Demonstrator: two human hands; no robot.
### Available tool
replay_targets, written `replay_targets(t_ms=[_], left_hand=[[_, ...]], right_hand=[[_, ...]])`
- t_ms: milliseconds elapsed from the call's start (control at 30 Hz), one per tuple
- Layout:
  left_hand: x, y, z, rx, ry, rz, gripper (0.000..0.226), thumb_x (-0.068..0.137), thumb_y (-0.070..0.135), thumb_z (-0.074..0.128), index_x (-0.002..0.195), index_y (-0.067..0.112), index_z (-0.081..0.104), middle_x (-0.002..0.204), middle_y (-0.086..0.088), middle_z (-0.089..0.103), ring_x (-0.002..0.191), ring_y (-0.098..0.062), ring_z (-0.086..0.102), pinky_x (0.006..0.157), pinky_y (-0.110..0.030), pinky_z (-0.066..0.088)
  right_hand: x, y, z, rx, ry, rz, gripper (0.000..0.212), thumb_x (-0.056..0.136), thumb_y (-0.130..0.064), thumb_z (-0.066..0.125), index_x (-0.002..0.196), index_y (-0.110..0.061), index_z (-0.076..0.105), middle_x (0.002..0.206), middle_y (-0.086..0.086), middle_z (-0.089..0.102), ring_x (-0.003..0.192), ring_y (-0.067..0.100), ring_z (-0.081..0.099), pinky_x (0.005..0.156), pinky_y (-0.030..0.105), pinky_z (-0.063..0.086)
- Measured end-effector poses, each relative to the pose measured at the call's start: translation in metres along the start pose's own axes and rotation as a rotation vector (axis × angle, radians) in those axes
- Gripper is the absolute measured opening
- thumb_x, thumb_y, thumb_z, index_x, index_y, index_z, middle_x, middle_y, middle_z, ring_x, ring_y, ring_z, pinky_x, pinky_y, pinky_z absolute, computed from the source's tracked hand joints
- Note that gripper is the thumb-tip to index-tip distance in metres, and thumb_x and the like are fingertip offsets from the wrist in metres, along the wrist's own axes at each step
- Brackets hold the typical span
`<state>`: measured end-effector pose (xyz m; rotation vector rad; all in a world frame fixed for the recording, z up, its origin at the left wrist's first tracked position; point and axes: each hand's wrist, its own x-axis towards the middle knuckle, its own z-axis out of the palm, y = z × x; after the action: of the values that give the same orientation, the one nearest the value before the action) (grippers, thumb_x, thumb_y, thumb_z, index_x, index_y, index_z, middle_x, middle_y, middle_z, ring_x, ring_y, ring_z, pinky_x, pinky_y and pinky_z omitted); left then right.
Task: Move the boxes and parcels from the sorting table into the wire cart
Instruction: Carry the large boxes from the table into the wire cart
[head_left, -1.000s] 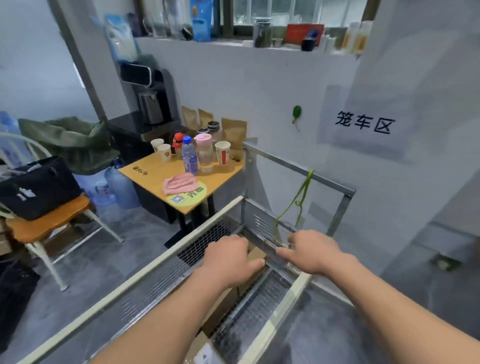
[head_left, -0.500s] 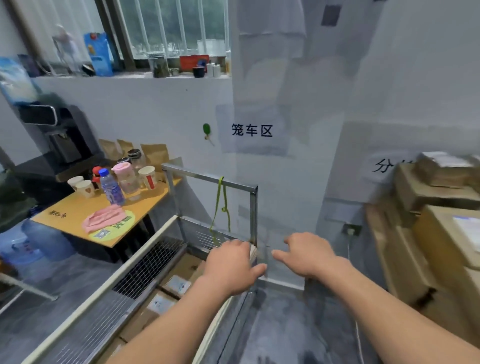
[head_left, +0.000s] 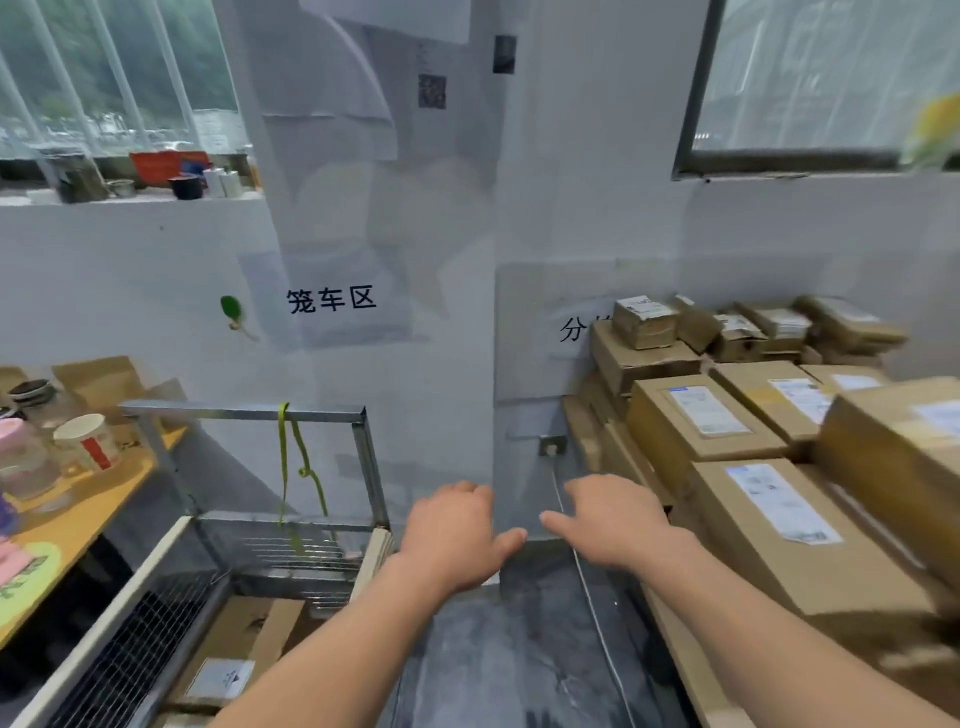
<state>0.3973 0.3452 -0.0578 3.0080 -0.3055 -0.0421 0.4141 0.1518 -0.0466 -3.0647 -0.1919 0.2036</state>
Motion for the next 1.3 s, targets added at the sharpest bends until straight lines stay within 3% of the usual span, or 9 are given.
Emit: replay_targets(t_ms=[133, 367, 600, 733, 900, 1067, 1133, 1233, 1300], left_hand=[[0.000, 0.019, 0.001, -0.014, -0.002, 0.098, 0.066, 0.093, 0.067, 0.047, 0.135, 0.016, 0.052, 0.134, -0.004, 0.057, 0.127, -0.026, 0.051, 0.100, -0.041, 0.046], [-0.008, 0.059, 0.012, -0.001, -0.057, 0.257, 0.059, 0.093, 0.067, 0.046, 0.124, 0.018, 0.054, 0.125, -0.004, 0.058, 0.121, -0.027, 0.053, 0.091, -0.040, 0.045], [-0.009, 0.119, 0.019, 0.005, -0.076, 0.398, 0.057, 0.092, 0.069, 0.045, 0.119, 0.020, 0.056, 0.123, -0.002, 0.059, 0.117, -0.025, 0.055, 0.091, -0.041, 0.048], [-0.014, 0.168, 0.022, -0.017, -0.089, 0.464, 0.055, 0.092, 0.069, 0.045, 0.117, 0.021, 0.056, 0.117, 0.000, 0.060, 0.111, -0.024, 0.057, 0.086, -0.040, 0.050], [-0.013, 0.244, 0.021, -0.057, -0.070, 0.516, 0.057, 0.092, 0.069, 0.046, 0.123, 0.022, 0.056, 0.120, 0.001, 0.061, 0.110, -0.021, 0.059, 0.083, -0.039, 0.049], [-0.014, 0.346, 0.026, -0.082, -0.088, 0.551, 0.058, 0.093, 0.070, 0.045, 0.124, 0.022, 0.058, 0.119, 0.002, 0.063, 0.106, -0.020, 0.060, 0.081, -0.035, 0.051], [-0.015, 0.384, 0.028, -0.127, -0.102, 0.552, 0.057, 0.092, 0.070, 0.046, 0.121, 0.022, 0.059, 0.117, 0.001, 0.065, 0.103, -0.020, 0.060, 0.083, -0.036, 0.053], [-0.016, 0.433, 0.035, -0.198, -0.139, 0.524, 0.059, 0.093, 0.068, 0.047, 0.124, 0.020, 0.060, 0.119, -0.001, 0.066, 0.106, -0.021, 0.062, 0.086, -0.038, 0.055], [-0.014, 0.460, 0.042, -0.256, -0.161, 0.493, 0.061, 0.093, 0.069, 0.047, 0.127, 0.020, 0.060, 0.121, 0.000, 0.068, 0.107, -0.021, 0.064, 0.087, -0.040, 0.057]], right_hand=[[-0.029, 0.020, 0.001, -0.012, 0.014, 0.089, 0.048, 0.094, -0.068, 0.044, 0.105, -0.024, 0.059, 0.114, 0.000, 0.068, 0.108, 0.025, 0.063, 0.078, 0.035, 0.047], [-0.086, 0.054, 0.009, 0.008, 0.087, 0.232, 0.056, 0.094, -0.065, 0.044, 0.126, -0.022, 0.061, 0.127, 0.000, 0.061, 0.122, 0.024, 0.058, 0.093, 0.039, 0.050], [-0.140, 0.101, 0.017, 0.009, 0.093, 0.376, 0.046, 0.095, -0.065, 0.043, 0.111, -0.025, 0.059, 0.113, -0.002, 0.062, 0.107, 0.023, 0.061, 0.079, 0.036, 0.047], [-0.173, 0.143, 0.016, 0.071, 0.129, 0.475, 0.048, 0.094, -0.063, 0.047, 0.119, -0.025, 0.062, 0.116, -0.003, 0.066, 0.107, 0.021, 0.063, 0.086, 0.038, 0.052], [-0.213, 0.206, 0.001, 0.077, 0.234, 0.538, 0.034, 0.094, -0.058, 0.048, 0.104, -0.029, 0.065, 0.106, -0.007, 0.067, 0.098, 0.020, 0.065, 0.076, 0.036, 0.054], [-0.258, 0.297, -0.022, 0.027, 0.297, 0.640, 0.032, 0.094, -0.055, 0.049, 0.086, -0.026, 0.059, 0.095, -0.006, 0.062, 0.089, 0.020, 0.060, 0.059, 0.031, 0.035], [-0.272, 0.337, -0.027, 0.027, 0.305, 0.707, 0.032, 0.092, -0.054, 0.049, 0.092, -0.025, 0.063, 0.100, -0.005, 0.064, 0.091, 0.022, 0.059, 0.062, 0.032, 0.039], [-0.291, 0.391, -0.032, 0.063, 0.278, 0.802, 0.041, 0.093, -0.054, 0.050, 0.123, -0.029, 0.065, 0.123, -0.004, 0.065, 0.111, 0.025, 0.059, 0.080, 0.035, 0.050], [-0.300, 0.426, -0.032, 0.094, 0.271, 0.846, 0.041, 0.092, -0.051, 0.052, 0.123, -0.028, 0.065, 0.117, -0.002, 0.063, 0.111, 0.026, 0.057, 0.086, 0.036, 0.050]])
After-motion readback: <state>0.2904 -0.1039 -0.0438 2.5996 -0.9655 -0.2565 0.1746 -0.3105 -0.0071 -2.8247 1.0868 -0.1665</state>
